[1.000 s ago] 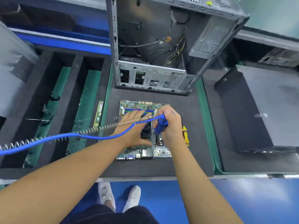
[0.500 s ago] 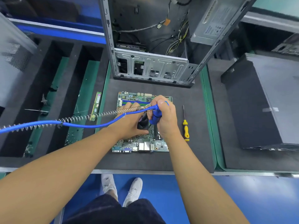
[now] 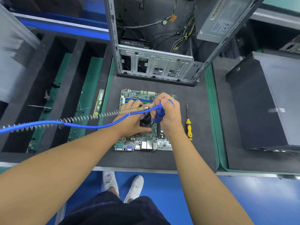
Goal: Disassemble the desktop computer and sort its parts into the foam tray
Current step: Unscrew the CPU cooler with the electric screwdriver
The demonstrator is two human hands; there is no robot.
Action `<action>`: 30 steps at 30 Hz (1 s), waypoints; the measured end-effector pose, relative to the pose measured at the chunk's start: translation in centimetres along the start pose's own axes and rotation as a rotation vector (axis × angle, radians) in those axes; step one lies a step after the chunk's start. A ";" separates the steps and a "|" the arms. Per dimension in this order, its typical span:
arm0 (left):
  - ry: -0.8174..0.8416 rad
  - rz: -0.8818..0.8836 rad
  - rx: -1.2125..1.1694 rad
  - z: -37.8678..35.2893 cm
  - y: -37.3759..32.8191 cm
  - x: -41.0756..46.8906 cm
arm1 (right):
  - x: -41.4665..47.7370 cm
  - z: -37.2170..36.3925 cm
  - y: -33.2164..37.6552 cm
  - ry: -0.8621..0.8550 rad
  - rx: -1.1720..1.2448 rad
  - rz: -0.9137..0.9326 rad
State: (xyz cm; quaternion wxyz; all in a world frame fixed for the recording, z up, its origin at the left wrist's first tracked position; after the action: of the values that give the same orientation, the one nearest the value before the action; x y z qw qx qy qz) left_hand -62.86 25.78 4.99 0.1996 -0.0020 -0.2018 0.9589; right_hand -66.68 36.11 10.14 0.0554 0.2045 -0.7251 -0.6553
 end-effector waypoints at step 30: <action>0.062 0.032 0.072 0.6 -0.5 0.3 | -1.3 -0.6 4.4 0.009 -0.024 0.033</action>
State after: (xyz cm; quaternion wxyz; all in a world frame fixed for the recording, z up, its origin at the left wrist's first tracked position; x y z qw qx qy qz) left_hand -63.02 26.13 5.81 0.1904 -0.0278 -0.1609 0.9680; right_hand -66.28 36.31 14.71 0.0719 0.1947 -0.7203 -0.6619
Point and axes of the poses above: each hand's wrist, its own x-axis towards the middle knuckle, its own z-axis out of the back of the hand, y = z × x, the point moved 9 cm from there along x, towards the middle knuckle, and after that the axes turned 12 degrees about -z, right-handed, at the moved point
